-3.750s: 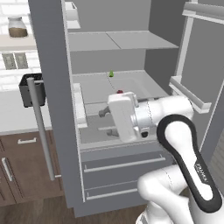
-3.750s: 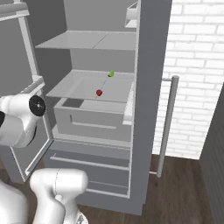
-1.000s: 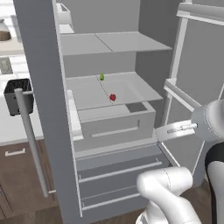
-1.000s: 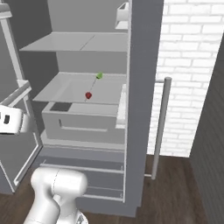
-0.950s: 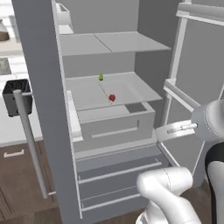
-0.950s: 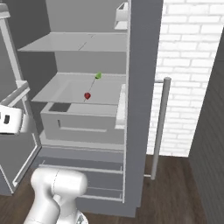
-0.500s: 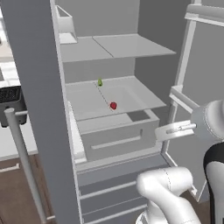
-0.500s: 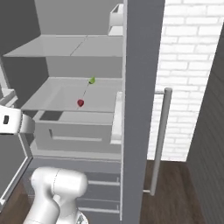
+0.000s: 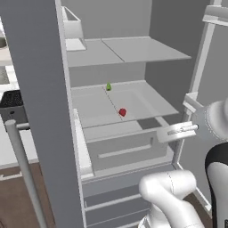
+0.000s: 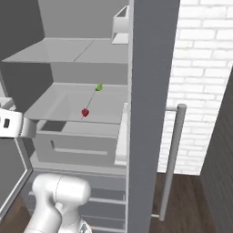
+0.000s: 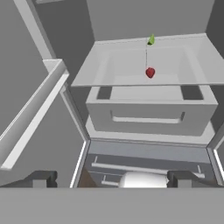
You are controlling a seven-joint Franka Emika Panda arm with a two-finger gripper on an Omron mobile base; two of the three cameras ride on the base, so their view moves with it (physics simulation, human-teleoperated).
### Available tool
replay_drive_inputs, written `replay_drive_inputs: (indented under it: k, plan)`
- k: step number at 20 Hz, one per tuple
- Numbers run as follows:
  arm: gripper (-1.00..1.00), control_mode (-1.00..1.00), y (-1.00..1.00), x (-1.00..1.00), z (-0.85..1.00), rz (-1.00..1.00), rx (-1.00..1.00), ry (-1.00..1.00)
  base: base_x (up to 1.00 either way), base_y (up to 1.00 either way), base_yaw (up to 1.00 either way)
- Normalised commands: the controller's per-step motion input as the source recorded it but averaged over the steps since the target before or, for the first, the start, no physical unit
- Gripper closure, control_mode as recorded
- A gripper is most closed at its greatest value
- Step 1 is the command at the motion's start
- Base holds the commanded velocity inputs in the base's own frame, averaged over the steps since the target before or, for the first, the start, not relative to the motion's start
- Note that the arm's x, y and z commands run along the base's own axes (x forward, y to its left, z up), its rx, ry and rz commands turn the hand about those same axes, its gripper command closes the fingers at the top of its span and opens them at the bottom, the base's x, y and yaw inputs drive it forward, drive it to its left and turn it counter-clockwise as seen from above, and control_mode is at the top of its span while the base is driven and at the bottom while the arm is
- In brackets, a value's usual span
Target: Take the strawberry from the fridge and place it on top of the pancake, located on the dining counter.
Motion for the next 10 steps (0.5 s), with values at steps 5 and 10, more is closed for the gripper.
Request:
replay_drive_inputs:
  k: [5, 10]
  plan:
    - [-1.00, 1.00, 0.00, 0.00, 0.00, 0.00, 0.00, 0.00, 0.32, 0.00, 0.16]
    - [-1.00, 1.00, 0.00, 0.00, 0.00, 0.00, 0.00, 0.00, 0.46, 0.00, 0.04]
